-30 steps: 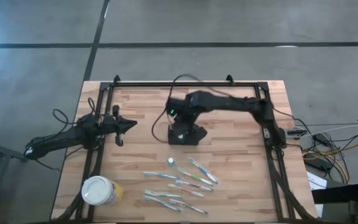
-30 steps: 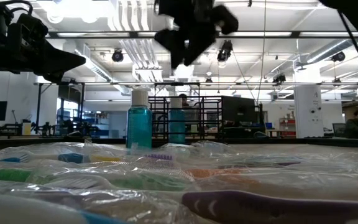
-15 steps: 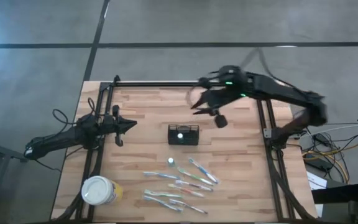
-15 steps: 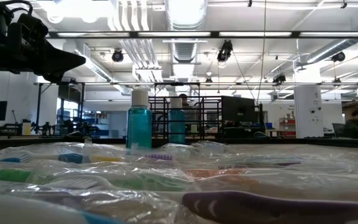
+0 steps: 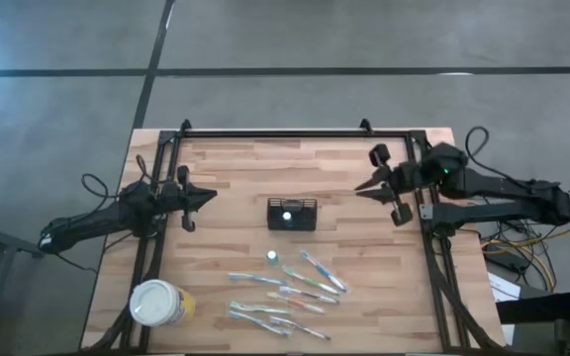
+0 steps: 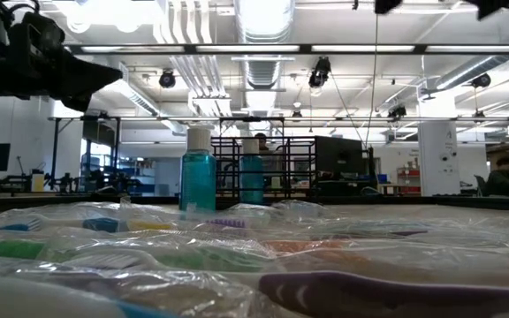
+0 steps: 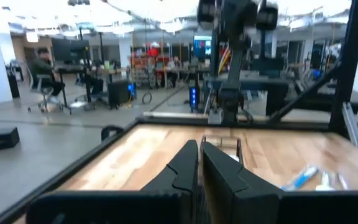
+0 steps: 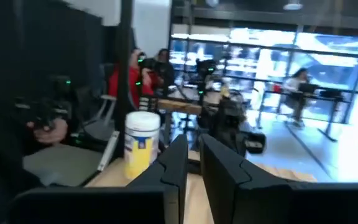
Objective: Pick & Place toothbrushing station
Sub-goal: Put the mouthwash into the wire organizer
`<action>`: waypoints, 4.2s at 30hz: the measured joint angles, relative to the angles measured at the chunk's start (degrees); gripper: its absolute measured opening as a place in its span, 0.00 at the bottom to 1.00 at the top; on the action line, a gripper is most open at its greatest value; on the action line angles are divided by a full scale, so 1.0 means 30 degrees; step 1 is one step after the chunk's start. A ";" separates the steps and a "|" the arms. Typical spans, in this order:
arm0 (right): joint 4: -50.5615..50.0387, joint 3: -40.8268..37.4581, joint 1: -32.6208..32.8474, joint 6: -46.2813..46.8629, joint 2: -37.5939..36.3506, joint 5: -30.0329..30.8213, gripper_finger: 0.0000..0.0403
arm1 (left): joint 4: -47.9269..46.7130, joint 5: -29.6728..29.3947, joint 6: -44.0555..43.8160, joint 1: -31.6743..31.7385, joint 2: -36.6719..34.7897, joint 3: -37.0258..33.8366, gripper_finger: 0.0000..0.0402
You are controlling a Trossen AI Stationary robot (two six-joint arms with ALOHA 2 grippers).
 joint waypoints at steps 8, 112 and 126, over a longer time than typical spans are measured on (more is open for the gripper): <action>0.2729 -0.5617 0.0798 0.1658 -0.3116 0.4218 0.09 | 0.0164 -0.1197 -0.0456 0.0000 0.0044 0.0226 0.06; 0.6675 -1.1371 0.1953 -0.1891 -0.8941 0.7753 0.02 | -1.6777 0.1530 0.1017 -0.8262 3.2417 2.6039 0.60; 0.6675 -1.1371 0.1960 -0.1953 -0.8941 0.7753 0.02 | -1.6601 0.1064 0.1402 -0.8269 3.3379 2.6039 0.54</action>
